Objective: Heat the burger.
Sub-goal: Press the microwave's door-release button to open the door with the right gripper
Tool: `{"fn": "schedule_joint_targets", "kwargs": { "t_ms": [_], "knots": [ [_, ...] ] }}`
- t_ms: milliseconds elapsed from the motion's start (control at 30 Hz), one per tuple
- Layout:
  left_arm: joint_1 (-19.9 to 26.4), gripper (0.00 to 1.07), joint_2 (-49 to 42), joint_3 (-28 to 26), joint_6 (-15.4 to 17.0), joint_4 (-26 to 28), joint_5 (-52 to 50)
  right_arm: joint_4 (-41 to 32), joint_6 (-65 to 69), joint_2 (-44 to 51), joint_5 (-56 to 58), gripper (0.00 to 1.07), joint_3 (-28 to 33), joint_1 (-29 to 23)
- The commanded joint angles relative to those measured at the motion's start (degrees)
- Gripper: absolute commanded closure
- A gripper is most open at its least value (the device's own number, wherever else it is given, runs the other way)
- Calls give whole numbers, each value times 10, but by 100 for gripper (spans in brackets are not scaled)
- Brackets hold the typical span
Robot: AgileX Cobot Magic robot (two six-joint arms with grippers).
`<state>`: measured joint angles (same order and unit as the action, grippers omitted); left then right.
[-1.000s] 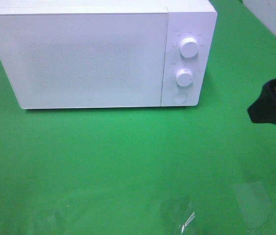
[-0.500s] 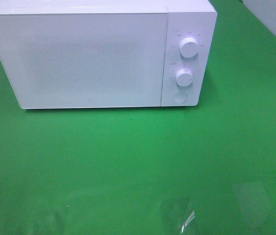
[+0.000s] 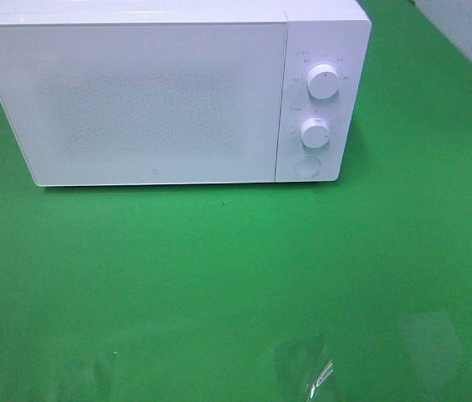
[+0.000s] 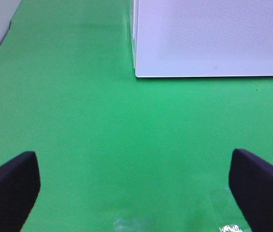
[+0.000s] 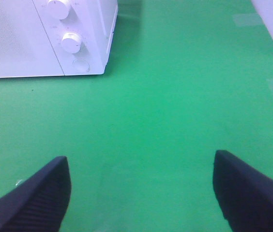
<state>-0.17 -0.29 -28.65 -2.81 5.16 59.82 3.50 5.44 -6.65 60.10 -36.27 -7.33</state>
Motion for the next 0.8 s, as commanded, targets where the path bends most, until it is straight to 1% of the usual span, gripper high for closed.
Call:
{"fn": "schedule_joint_targets", "kwargs": {
  "t_ms": [33,67,100,133,167,200,267,800],
  "knots": [
    [3,9,-11,2,-1,1,-5,-1,-2,24,1,31,13,14],
    [3,9,-11,2,-1,1,-5,-2,2,43,1,31,30,23],
    [3,9,-11,2,-1,1,-5,-2,2,43,1,31,30,23],
    [3,9,-11,2,-1,1,-5,-2,6,62,-2,31,49,31],
    [3,9,-11,2,-1,1,-5,-2,6,62,-2,31,49,31],
    [3,9,-11,2,-1,1,-5,-2,10,81,-5,31,65,38],
    [3,9,-11,2,-1,1,-5,-2,10,84,-20,31,73,44],
    [3,9,-10,2,-2,1,-5,-1,8,84,-26,31,77,46]
  ]
}}
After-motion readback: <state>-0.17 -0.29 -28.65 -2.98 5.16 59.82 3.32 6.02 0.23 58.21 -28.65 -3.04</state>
